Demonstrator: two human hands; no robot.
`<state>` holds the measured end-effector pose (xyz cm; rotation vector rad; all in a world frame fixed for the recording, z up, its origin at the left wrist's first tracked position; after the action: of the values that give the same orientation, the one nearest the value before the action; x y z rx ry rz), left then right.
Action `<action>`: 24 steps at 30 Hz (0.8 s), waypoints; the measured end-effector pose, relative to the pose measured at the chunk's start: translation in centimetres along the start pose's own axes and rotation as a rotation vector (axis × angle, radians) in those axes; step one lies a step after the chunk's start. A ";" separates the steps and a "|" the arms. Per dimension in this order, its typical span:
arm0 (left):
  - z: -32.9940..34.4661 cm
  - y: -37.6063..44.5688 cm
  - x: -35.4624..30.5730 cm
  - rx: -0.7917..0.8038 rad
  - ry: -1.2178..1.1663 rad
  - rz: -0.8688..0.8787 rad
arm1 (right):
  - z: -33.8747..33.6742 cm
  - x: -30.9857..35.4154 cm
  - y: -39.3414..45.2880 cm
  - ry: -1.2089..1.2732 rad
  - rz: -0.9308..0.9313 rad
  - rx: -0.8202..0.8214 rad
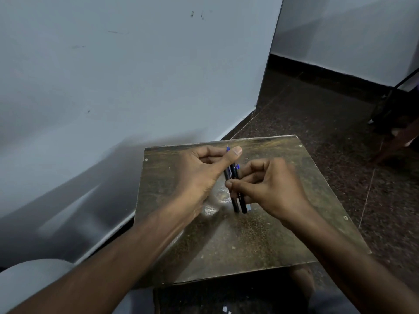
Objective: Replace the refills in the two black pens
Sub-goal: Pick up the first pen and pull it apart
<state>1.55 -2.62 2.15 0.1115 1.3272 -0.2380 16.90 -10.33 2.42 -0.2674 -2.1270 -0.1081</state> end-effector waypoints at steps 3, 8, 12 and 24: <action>0.1 0.0 -0.5 0.039 0.125 -0.045 | 0.0 0.2 -0.2 -0.079 -0.016 -0.044; -0.2 -0.6 -0.8 0.288 0.128 -0.149 | 0.0 0.1 -0.1 -0.105 0.036 -0.064; -0.7 -0.6 -0.4 0.160 0.086 -0.056 | 0.3 0.0 -0.3 -0.060 0.048 -0.030; -1.1 0.3 -0.4 0.147 0.225 -0.035 | 1.0 0.0 0.1 -0.138 0.067 -0.048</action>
<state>0.46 -2.06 2.30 0.2452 1.5358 -0.3614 16.13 -10.09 1.89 -0.3834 -2.2520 -0.1046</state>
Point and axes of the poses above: each hand's wrist, its own y-axis towards the middle knuckle, its own z-axis out of the palm, x = y × z, the point moved 1 cm from there along y, towards the middle knuckle, and after that the axes turned 11 degrees about -y, right-handed, at the moved point
